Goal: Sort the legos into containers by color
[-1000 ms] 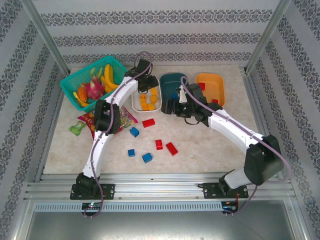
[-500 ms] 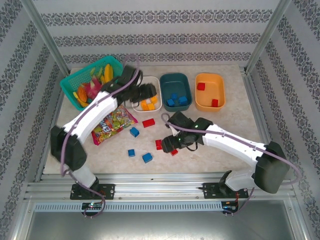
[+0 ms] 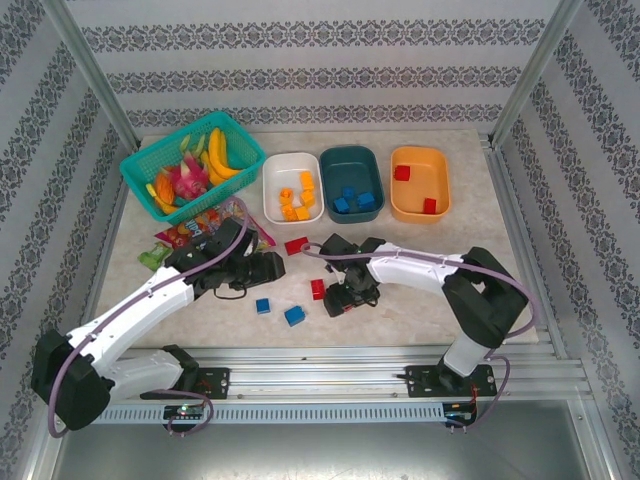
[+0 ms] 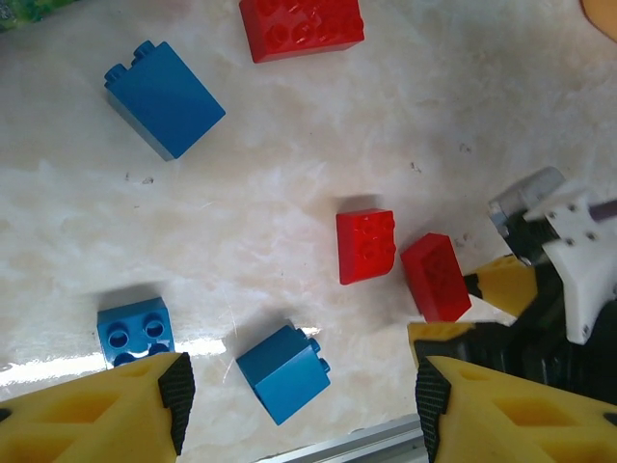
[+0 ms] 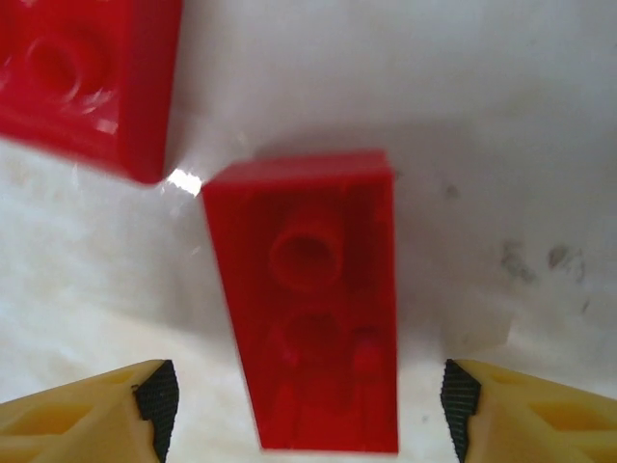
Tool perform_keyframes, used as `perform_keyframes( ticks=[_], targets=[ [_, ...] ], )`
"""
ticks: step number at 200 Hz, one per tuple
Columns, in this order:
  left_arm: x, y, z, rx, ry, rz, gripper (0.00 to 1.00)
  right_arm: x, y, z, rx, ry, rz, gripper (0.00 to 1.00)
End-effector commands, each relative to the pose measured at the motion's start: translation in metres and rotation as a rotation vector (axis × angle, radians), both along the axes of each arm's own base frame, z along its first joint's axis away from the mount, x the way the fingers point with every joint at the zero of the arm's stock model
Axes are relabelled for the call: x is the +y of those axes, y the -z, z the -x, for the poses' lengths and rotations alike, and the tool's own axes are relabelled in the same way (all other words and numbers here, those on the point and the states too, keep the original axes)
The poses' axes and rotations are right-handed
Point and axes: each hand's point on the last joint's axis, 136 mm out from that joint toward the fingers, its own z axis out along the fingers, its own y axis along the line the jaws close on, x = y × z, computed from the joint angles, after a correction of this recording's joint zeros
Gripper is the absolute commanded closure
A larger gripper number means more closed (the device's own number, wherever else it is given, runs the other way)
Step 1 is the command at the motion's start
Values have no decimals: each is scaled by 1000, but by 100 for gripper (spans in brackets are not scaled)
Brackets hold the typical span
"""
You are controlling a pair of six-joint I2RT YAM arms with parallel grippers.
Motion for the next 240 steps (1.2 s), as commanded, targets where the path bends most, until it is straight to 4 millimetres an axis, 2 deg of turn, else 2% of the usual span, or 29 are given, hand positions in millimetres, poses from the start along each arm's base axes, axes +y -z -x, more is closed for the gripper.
perform_keyframes(
  ticks=[1,31,50,65,83,98,121,150,166,192,217,240],
  targets=[
    [-5,-6,1,-35,10,28,35,4,-2,-21,-51,-2,4,32],
    [-6,-6,5,-35,29,37,35,7,4,-26,-39,-5,3,46],
    [-8,-10,5,-44,33,50,35,8,-1,-27,-46,0,1,57],
    [-12,-15,2,-57,40,68,36,4,-14,-32,-82,21,-6,63],
    [-25,-26,-6,-77,50,114,36,-8,-45,-45,-143,80,-24,67],
    [-37,-37,-18,-94,60,139,35,-23,-77,-64,-218,147,-48,69],
    [-59,-57,-44,-132,75,185,35,-58,-118,-103,-305,275,-72,69],
    [-91,-78,-81,-181,95,246,35,-112,-149,-162,-390,453,-76,69],
    [-110,-85,-103,-203,109,275,35,-140,-153,-195,-410,549,-64,69],
    [-138,-90,-135,-217,131,310,35,-179,-139,-242,-388,698,-70,68],
    [-156,-86,-159,-219,149,309,36,-191,-122,-280,-369,716,-66,68],
    [-167,-77,-175,-210,160,303,36,-192,-96,-301,-310,711,-62,66]
  ],
)
